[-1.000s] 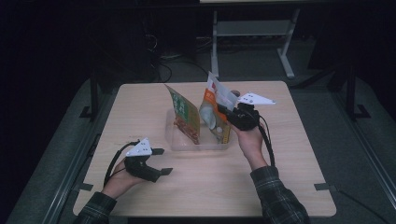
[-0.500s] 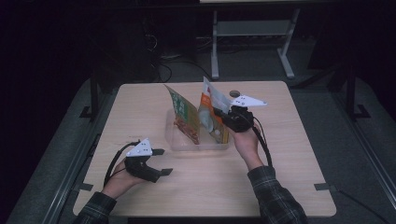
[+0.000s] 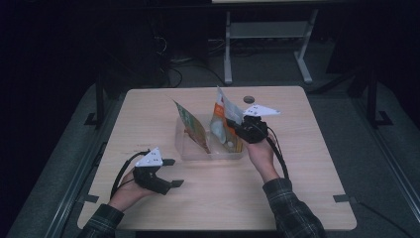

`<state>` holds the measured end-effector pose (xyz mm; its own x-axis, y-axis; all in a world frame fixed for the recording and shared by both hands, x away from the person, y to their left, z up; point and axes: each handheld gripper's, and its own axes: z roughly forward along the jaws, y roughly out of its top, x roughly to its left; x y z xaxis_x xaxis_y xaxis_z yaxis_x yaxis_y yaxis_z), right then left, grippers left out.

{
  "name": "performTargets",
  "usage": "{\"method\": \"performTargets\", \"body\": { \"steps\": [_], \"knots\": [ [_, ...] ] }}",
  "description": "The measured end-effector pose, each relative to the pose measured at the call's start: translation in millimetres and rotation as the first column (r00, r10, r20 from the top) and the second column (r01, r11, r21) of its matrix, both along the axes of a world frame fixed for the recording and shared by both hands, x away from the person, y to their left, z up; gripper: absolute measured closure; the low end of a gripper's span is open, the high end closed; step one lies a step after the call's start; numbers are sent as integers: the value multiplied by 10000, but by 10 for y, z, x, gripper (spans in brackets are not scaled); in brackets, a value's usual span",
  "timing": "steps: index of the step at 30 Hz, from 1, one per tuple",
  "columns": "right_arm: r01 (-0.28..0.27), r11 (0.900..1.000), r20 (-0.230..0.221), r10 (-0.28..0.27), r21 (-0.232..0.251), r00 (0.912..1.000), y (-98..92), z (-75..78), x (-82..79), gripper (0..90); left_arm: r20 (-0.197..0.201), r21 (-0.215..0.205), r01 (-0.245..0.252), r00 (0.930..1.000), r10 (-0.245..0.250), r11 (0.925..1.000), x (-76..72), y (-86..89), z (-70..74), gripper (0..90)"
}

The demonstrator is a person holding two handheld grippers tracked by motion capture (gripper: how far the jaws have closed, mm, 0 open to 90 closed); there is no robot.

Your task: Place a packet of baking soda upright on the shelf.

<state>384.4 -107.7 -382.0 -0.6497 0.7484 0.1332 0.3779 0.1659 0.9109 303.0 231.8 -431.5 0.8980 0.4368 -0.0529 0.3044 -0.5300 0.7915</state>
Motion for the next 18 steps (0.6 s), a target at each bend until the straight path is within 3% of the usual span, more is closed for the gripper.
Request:
{"method": "performTargets", "body": {
  "steps": [3,4,6,8,12,13,15,18],
  "knots": [
    [-58,9999,-32,58,-101,10000,-1,-4,-2,877,-9,2,15,10000,-15,10000,-2,-4,-1,182],
    [-124,9998,-35,124,-129,9999,1,-3,-7,807,-29,-7,22,10000,-22,10000,-5,-6,0,181],
    [-147,9998,-44,146,-131,9999,1,3,-11,771,-28,8,21,10000,-21,10000,-5,-8,-1,181],
    [-115,9999,-60,114,-52,9999,-8,46,-27,609,-25,1,43,10000,-43,10000,-5,-16,-8,180],
    [-203,9995,-198,198,-256,9996,-12,87,-49,432,98,122,156,9998,-158,9998,6,-22,-11,179],
    [-203,9995,-198,198,-256,9996,-12,87,-49,432,98,122,156,9998,-158,9998,6,-22,-11,179],
    [-150,9990,-255,139,-433,9996,-34,101,-76,340,70,198,184,9998,-185,9996,3,-33,-19,179],
    [-230,9984,-275,216,-511,9994,-75,118,-106,308,4,261,221,9998,-221,9994,1,-38,-22,179]
  ]
}}
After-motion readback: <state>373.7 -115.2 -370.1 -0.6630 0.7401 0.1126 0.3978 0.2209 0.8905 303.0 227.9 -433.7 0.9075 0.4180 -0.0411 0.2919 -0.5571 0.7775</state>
